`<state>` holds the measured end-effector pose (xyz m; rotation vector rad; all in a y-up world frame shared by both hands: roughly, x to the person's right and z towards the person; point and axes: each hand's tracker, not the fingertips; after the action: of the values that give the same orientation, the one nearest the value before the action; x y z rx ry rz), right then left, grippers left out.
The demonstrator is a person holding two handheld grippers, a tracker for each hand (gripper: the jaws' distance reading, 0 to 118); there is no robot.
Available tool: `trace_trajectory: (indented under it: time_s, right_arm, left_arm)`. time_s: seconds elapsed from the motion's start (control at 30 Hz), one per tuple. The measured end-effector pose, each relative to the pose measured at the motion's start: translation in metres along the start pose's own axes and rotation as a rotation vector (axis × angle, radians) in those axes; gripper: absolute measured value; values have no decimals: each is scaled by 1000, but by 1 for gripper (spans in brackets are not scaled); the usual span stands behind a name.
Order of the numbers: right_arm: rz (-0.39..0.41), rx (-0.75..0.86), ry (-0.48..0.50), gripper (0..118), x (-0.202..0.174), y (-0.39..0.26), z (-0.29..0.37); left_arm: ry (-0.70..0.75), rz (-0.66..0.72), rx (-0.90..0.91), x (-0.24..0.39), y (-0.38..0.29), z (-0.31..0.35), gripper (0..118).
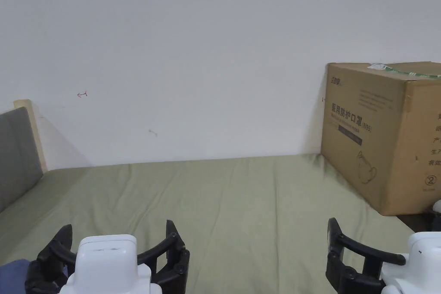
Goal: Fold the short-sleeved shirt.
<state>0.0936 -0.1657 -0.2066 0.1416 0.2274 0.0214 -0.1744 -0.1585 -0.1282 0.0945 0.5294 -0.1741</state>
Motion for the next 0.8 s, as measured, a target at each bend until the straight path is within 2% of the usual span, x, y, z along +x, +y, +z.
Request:
trace_trajectory:
  time_s: [0.23,0.4,0.57,0.67,0.7,0.73,0.77,0.8]
  right_arm:
    - [-6,-34,-4,118,0,0,-6]
    - [-47,-52,-6,118,5,1,-8]
    - [-32,-47,-14,118,5,3,-8]
    - [-29,-40,-18,118,4,3,-8]
    - [-31,-38,-16,117,5,3,-7]
    - [-42,-33,-6,114,7,2,-5]
    - [-58,-29,1,104,8,2,-4]
    - [-63,-22,3,62,9,2,-4]
  left_arm:
    - [6,-15,39,4,3,1,112]
    - [-1,62,20,-2,6,-1,112]
    - [-14,102,32,-7,7,-3,112]
    - [41,89,23,-6,10,-1,112]
    - [32,90,8,-8,11,-1,108]
    - [16,93,-13,-10,12,-2,98]
    - [10,96,-18,-10,12,-2,75]
    - [1,85,-23,-10,11,-3,28]
